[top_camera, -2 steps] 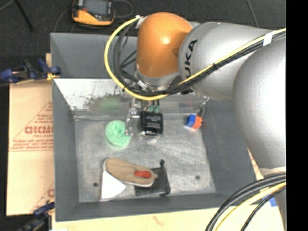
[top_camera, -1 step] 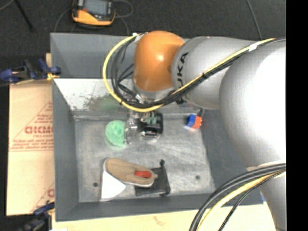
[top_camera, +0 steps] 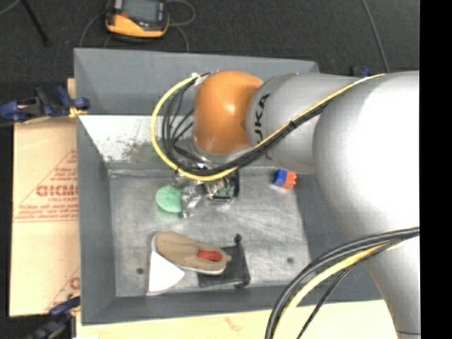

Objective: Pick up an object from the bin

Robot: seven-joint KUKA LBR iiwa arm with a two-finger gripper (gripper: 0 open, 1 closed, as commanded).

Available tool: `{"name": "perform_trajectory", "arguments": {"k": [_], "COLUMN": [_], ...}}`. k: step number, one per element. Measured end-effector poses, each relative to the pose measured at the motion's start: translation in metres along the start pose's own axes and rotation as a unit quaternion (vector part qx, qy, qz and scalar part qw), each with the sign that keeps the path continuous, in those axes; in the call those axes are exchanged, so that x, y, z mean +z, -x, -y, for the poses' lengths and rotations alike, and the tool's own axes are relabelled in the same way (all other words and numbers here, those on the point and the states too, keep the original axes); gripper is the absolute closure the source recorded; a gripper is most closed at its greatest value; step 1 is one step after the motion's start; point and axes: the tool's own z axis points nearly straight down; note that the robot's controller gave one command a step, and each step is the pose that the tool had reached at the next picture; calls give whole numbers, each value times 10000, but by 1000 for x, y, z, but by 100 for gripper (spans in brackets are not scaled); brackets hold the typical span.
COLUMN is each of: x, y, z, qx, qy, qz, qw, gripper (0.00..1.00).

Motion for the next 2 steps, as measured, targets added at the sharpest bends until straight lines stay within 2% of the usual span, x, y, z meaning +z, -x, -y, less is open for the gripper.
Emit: {"name": "perform_trajectory", "arguments": {"k": [1, 2], "x": [0, -163], "y": [0, 8], "z": [0, -13], "qx": [5, 205], "qy": [2, 0], "qz": [0, -20], "qw": [10000, 9998], "gripper": [100, 100]}}
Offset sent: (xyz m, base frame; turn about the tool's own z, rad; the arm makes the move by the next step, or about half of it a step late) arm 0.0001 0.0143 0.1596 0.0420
